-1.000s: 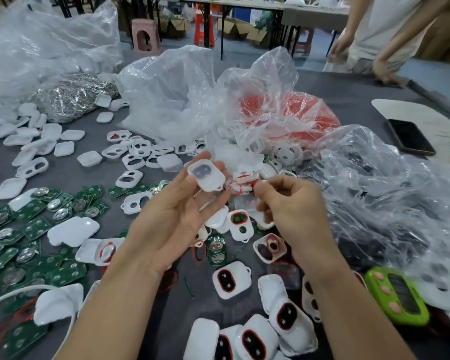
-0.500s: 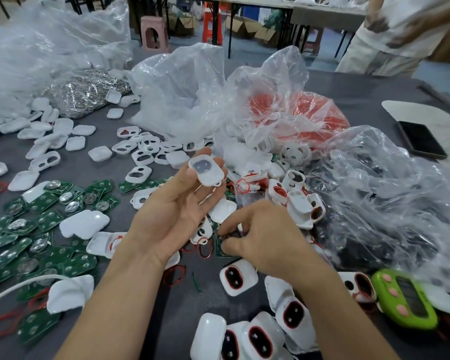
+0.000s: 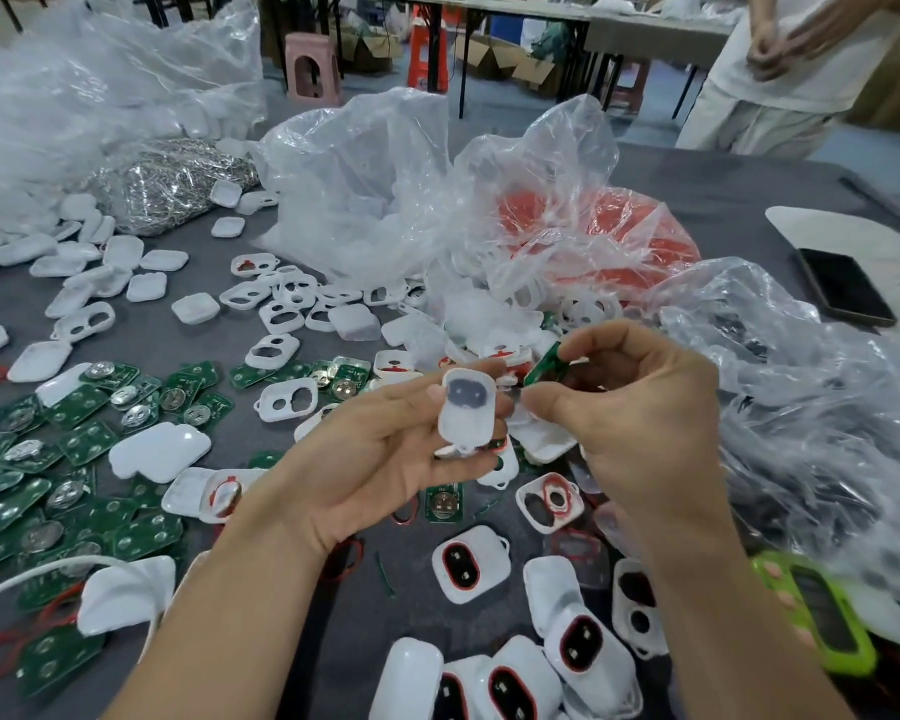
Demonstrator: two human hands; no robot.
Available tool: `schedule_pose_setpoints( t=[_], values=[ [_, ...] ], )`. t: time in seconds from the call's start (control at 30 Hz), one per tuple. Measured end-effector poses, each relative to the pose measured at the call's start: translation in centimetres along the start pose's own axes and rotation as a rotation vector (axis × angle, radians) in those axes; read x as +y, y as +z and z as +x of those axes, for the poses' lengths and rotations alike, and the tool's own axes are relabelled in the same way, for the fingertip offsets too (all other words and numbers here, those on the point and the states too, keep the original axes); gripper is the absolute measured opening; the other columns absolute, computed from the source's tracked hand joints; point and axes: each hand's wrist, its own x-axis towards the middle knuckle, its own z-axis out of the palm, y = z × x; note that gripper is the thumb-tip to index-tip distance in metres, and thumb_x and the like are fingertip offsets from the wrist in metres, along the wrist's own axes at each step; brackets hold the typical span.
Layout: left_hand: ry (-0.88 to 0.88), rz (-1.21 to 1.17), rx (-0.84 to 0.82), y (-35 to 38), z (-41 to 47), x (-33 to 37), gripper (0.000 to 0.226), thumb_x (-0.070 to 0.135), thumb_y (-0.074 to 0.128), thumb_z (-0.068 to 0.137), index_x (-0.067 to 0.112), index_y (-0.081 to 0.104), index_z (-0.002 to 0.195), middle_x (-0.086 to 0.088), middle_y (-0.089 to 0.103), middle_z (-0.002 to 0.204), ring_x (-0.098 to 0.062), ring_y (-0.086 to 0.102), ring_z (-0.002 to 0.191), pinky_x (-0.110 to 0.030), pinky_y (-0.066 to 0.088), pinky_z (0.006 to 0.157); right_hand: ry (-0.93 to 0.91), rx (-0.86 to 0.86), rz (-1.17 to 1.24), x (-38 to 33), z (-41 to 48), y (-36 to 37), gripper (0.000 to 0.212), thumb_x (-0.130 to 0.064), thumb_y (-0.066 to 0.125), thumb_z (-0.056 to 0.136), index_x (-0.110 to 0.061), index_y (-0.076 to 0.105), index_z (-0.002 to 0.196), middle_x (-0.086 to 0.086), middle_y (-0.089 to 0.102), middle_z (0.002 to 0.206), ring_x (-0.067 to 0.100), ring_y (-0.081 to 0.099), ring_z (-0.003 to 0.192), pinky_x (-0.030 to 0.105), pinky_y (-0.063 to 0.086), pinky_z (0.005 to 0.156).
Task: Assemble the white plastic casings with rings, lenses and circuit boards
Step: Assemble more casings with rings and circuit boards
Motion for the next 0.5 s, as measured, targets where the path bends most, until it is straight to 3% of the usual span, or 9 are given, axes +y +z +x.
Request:
schedule_pose_setpoints(
  t=[0.13,0.23,0.4,0.5],
  values=[
    [-0.019,0.009,0.007,0.3,0.2,-0.6,0.036,0.016,0.060,0.093,0.006,0.070,0.126,-0.018,0.069,0.124,-0.027,0.070,0.105,-0.041,0.060,0.084,-0.123,-0.031,-0.274,-0.3,-0.8,1.0,0.035,-0.004,0.094,0.059,-0.026,0.072,0.076,-0.010,0.070,0.064,0.008,0.064,0.052,0.020,0.051,0.048],
    [-0.012,0.026,0.030,0.4,0.3,-0.8,0.033,0.015,0.061,0.090,0.007,0.073,0.120,-0.016,0.070,0.118,-0.027,0.070,0.103,-0.039,0.060,0.084,-0.164,-0.022,-0.442,-0.1,-1.0,1.4,0.034,-0.008,0.093,0.062,-0.030,0.072,0.076,-0.011,0.066,0.060,0.008,0.062,0.055,0.013,0.046,0.049],
    [-0.035,0.029,-0.002,0.2,0.1,-0.6,0.037,0.013,0.059,0.092,0.000,0.068,0.126,-0.018,0.067,0.124,-0.028,0.067,0.107,-0.040,0.059,0.086,-0.003,-0.087,-0.353,0.0,-0.6,0.9,0.049,-0.014,0.093,0.062,-0.037,0.074,0.102,-0.016,0.074,0.075,0.005,0.069,0.062,0.020,0.058,0.059],
    [-0.032,-0.005,-0.026,0.2,0.0,-0.4,0.039,0.014,0.060,0.092,0.000,0.068,0.128,-0.018,0.067,0.124,-0.029,0.067,0.108,-0.039,0.059,0.086,-0.020,-0.101,-0.279,0.0,-0.5,0.6,0.024,-0.020,0.093,0.067,-0.030,0.081,0.085,-0.014,0.075,0.070,0.009,0.070,0.060,0.033,0.061,0.061]
  ],
)
